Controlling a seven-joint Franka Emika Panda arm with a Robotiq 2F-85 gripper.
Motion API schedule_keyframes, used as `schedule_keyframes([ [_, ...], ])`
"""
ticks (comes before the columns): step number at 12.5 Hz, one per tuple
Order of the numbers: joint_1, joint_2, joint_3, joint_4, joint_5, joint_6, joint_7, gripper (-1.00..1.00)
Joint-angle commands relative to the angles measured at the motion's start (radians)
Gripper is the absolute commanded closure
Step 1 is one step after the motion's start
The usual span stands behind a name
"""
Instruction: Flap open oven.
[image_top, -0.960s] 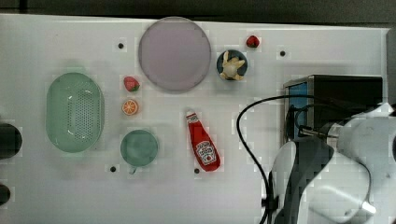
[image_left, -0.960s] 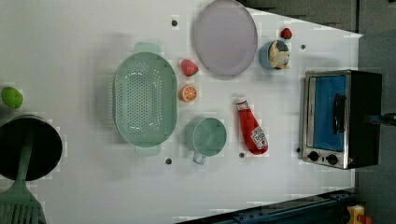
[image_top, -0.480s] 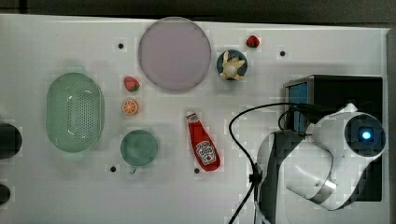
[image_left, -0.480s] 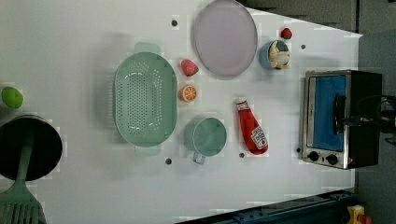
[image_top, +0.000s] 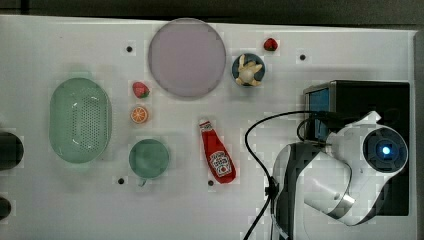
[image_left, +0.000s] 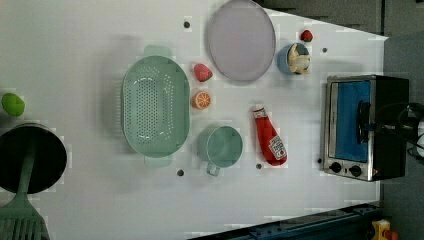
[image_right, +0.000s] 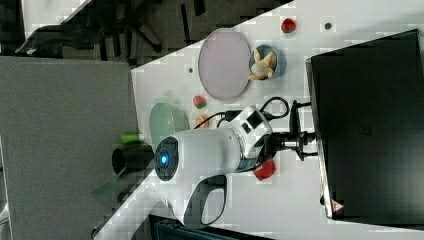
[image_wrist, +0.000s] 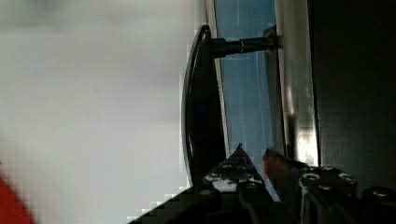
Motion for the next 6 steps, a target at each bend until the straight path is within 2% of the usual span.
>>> schedule_keyframes([
  [1,0.027,0.002,0.006,-0.011,0.002,0.017,-0.035,0.65],
  [3,0.047,0.002,0.018,-0.022,-0.036,0.017,-0.004,0.65],
  [6,0.083,0.002,0.055,-0.048,-0.167,0.017,0.16,0.65],
])
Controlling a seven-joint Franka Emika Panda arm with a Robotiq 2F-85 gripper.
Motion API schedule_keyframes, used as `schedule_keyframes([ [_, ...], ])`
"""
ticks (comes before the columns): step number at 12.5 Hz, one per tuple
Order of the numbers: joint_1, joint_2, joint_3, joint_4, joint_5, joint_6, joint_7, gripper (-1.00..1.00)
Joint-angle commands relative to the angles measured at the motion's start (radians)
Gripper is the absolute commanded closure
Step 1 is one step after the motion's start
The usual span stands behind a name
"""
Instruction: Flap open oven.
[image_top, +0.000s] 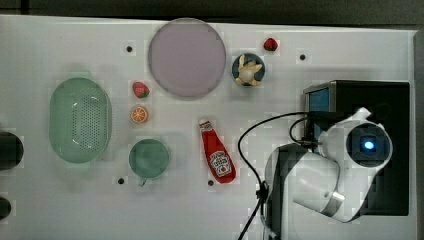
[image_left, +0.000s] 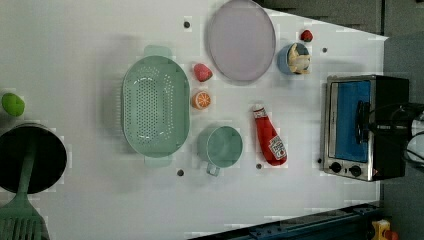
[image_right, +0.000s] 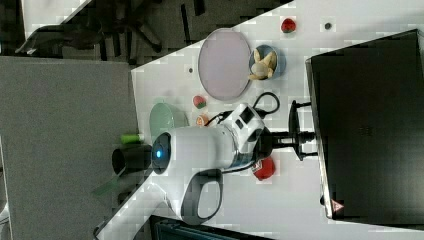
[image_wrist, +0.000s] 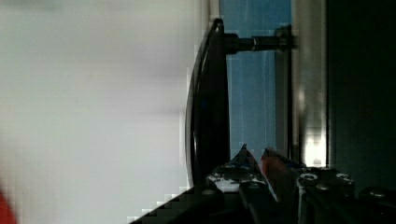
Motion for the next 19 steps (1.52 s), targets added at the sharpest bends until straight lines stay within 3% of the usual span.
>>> schedule_keyframes([
  [1,0.068,-0.003,0.064,-0.04,-0.093,-0.007,0.201,0.65],
  [10,0.109,0.095,0.213,-0.069,-0.525,-0.02,0.744,0.65],
  [16,0.191,0.286,0.269,-0.025,-0.798,-0.065,1.203,0.65],
  [19,0.222,0.36,0.27,0.001,-0.829,-0.058,1.221,0.65],
])
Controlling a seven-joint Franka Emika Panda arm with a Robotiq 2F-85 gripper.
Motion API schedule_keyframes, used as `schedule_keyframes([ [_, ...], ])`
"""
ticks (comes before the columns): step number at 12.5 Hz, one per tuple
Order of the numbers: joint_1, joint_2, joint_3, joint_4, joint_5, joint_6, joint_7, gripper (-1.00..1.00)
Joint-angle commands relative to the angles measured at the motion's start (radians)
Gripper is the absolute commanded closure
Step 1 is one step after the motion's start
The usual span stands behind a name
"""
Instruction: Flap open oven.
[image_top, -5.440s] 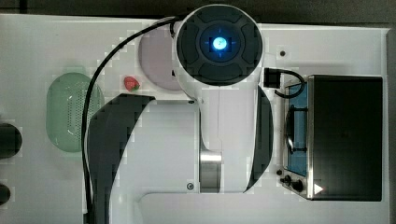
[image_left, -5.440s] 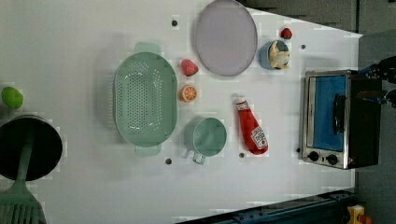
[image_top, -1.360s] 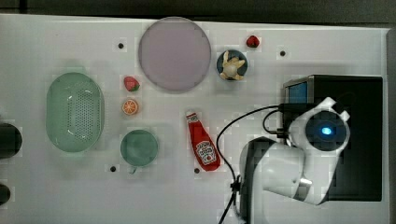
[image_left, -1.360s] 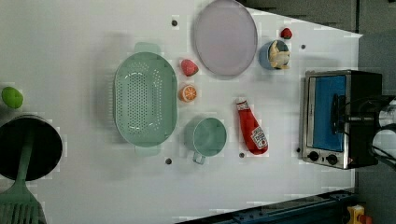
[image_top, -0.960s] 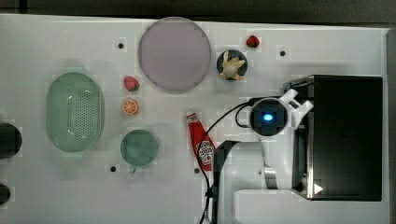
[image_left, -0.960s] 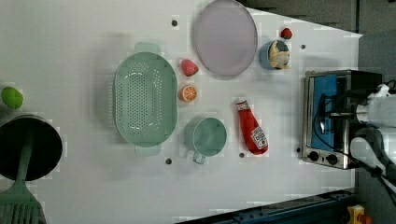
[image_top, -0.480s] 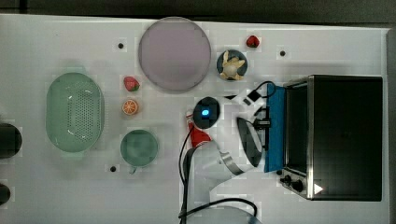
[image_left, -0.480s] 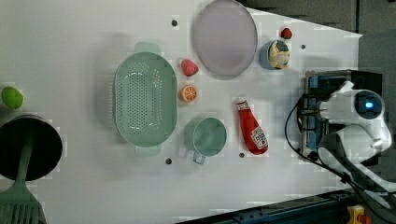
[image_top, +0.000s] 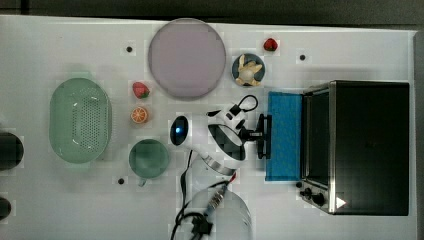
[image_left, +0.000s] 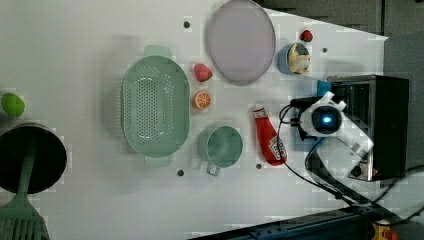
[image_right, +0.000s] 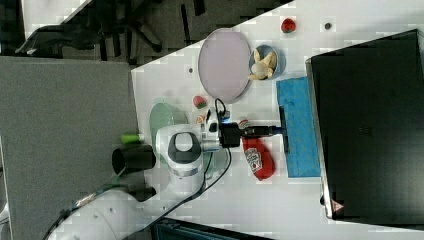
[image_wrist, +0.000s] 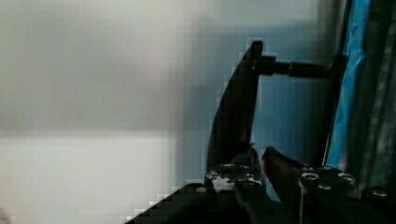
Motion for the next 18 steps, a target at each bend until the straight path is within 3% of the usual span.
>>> schedule_keyframes([
  [1,0.018,0.024,0.001,0.012,0.001,0.003,0.108,0.65],
  [4,0.015,-0.01,-0.002,0.013,0.013,0.05,0.108,0.65],
  [6,0.004,-0.081,-0.003,0.013,0.09,0.071,0.108,0.65],
  [10,-0.001,-0.26,-0.002,0.012,0.459,0.055,0.108,0.65],
  [14,-0.001,-0.418,0.0,0.012,0.694,-0.037,0.108,0.65],
  [18,-0.002,-0.604,-0.006,0.04,0.953,-0.25,0.108,0.65],
])
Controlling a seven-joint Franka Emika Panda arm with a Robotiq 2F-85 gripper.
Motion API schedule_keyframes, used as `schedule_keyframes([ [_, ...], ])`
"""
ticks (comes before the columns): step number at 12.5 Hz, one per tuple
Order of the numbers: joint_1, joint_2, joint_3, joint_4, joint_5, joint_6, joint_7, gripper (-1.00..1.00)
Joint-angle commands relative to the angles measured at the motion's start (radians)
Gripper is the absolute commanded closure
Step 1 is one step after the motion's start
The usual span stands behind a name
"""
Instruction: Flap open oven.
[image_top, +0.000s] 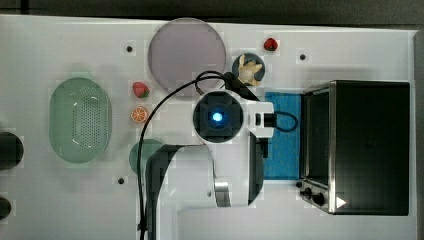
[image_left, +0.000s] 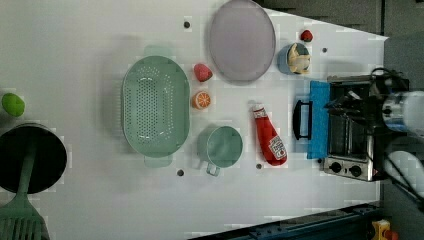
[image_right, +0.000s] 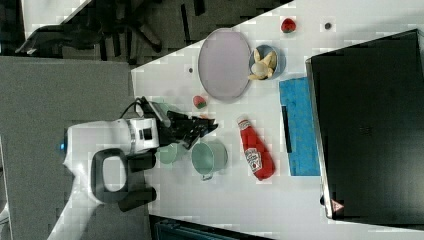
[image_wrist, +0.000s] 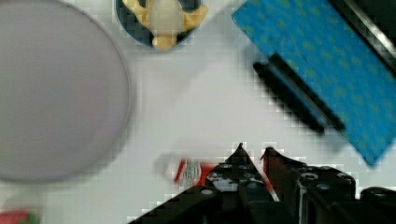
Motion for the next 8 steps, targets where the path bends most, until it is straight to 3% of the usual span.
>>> schedule_keyframes([
  [1,-0.007,-0.133,-0.001,0.045,0.092,-0.147,0.049,0.65],
  [4,-0.008,-0.214,-0.001,0.151,0.09,-0.349,0.049,0.65],
  [8,-0.008,-0.205,-0.016,0.305,0.093,-0.592,0.05,0.65],
])
